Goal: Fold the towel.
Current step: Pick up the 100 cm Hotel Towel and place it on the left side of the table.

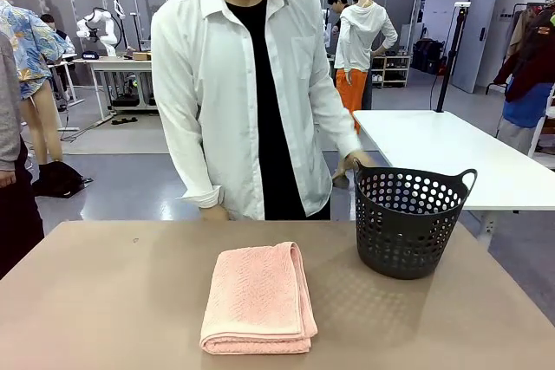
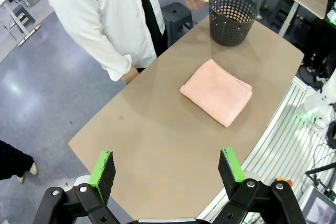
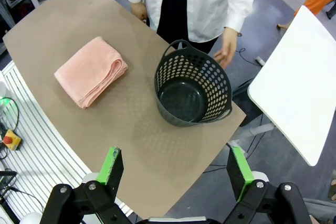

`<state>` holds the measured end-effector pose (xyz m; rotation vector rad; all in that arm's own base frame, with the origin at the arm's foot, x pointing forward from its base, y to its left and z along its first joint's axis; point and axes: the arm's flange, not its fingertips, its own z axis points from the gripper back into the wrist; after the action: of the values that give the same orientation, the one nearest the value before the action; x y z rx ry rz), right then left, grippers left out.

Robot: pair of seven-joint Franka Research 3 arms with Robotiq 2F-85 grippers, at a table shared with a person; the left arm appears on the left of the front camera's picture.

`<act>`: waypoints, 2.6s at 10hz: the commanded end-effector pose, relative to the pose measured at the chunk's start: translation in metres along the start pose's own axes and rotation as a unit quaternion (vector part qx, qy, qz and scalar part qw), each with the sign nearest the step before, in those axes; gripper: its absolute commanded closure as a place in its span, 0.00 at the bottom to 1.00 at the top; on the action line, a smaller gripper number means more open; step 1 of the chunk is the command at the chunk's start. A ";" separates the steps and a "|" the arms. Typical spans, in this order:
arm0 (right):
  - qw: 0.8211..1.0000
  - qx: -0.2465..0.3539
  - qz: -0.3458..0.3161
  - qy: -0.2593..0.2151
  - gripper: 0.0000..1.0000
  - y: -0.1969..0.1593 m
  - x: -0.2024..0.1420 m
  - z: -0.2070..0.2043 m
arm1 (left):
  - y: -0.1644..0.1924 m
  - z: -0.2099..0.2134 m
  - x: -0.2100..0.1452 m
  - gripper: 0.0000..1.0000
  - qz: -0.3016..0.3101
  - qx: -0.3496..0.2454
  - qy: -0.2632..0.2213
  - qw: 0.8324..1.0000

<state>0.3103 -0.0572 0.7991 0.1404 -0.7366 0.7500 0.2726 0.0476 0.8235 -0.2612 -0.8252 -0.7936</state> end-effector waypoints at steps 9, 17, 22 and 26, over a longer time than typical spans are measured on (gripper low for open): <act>1.000 -0.001 -0.002 0.001 0.00 -0.001 0.000 0.000 | 0.045 -0.205 -0.112 0.00 0.143 -0.140 0.019 0.980; 1.000 -0.001 -0.002 0.001 0.00 -0.001 0.000 0.000 | -0.015 -0.425 -0.121 0.00 0.228 -0.248 0.092 0.937; 1.000 -0.001 -0.002 0.001 0.00 -0.001 0.000 0.000 | -0.049 -0.532 -0.131 0.00 0.296 -0.262 0.103 0.913; 1.000 -0.001 -0.002 0.001 0.00 -0.001 0.000 0.000 | -0.056 -0.586 -0.152 0.00 0.349 -0.261 0.097 0.895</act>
<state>0.3103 -0.0577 0.7995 0.1405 -0.7376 0.7494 0.4873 -0.1974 0.3233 -0.8755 -0.2128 -0.3516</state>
